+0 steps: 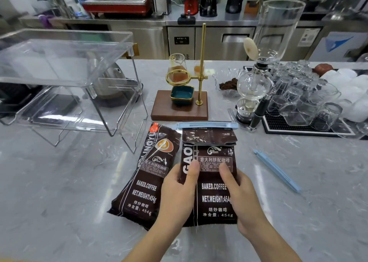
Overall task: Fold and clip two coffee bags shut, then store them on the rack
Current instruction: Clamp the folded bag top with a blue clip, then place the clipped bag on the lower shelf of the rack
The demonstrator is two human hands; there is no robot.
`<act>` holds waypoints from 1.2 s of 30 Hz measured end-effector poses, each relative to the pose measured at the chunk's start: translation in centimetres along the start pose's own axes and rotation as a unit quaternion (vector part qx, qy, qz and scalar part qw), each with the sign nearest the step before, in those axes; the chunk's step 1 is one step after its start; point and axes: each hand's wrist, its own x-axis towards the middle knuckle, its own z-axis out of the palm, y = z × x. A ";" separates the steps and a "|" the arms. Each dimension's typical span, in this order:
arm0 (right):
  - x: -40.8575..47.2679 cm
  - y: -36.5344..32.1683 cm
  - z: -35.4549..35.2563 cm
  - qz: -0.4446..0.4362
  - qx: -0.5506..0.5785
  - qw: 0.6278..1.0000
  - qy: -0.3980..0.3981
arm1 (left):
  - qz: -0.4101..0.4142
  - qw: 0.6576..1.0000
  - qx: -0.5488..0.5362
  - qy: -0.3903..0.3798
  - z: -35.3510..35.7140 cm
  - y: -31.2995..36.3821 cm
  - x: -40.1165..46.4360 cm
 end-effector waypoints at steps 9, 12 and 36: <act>-1.0 -1.6 3.2 -0.005 -0.004 1.000 -0.016 | 0.012 0.999 -0.014 0.032 -2.9 2.2 -1.4; -1.2 -1.7 4.7 -0.002 -0.006 0.999 -0.041 | 0.022 0.998 -0.007 0.057 -4.4 2.7 -1.8; -3.1 1.4 18.3 -0.037 -0.115 0.978 -0.171 | -0.016 0.978 -0.137 0.159 -18.9 2.7 -4.3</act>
